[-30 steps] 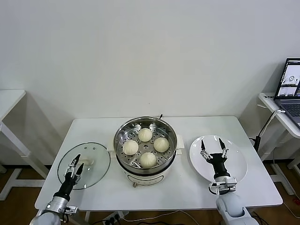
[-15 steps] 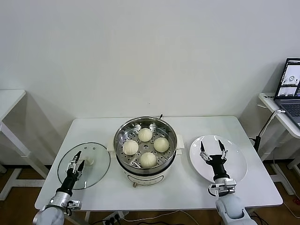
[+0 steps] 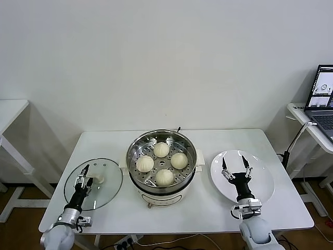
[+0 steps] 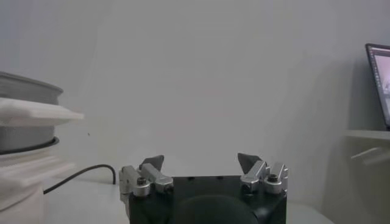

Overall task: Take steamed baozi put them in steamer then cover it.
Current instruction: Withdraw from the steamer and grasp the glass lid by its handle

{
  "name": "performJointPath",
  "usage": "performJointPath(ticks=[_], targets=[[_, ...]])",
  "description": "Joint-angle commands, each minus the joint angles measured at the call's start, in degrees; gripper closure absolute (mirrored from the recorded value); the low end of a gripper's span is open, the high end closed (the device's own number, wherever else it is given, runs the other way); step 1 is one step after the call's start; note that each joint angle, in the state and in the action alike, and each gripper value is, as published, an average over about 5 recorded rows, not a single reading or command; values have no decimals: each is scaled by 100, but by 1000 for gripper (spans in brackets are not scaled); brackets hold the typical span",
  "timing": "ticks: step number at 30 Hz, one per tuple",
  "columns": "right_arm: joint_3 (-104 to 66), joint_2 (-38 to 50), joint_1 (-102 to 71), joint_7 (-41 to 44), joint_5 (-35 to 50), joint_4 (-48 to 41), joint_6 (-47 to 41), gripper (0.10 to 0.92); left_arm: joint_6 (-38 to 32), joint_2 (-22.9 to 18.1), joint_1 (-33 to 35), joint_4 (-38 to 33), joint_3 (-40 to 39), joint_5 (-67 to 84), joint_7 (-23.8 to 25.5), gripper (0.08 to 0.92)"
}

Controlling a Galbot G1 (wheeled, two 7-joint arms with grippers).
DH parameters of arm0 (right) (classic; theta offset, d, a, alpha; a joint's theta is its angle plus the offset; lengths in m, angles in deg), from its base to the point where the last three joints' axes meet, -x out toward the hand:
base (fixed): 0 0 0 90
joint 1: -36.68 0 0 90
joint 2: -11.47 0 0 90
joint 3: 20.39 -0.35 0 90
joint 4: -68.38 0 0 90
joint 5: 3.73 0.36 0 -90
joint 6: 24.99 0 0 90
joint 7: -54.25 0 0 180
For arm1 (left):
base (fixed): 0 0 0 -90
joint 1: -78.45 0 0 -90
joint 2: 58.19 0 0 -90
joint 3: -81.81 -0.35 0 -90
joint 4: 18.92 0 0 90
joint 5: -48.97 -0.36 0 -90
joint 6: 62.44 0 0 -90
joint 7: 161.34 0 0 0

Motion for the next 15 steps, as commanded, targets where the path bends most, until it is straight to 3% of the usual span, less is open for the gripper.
performJointPath(ticks=[1,9,15], targets=[[-18,15,-5,1,-20,8,4,203,74,-7,-172,139,-64,52,58,177],[-29,16,6,-5,-39,10,6,203,128,1,-205,187,-104,46,147,189],[-24,5,30,-26,-53,24,1,203,137,-6,-206,173,-106,-61,247,346]])
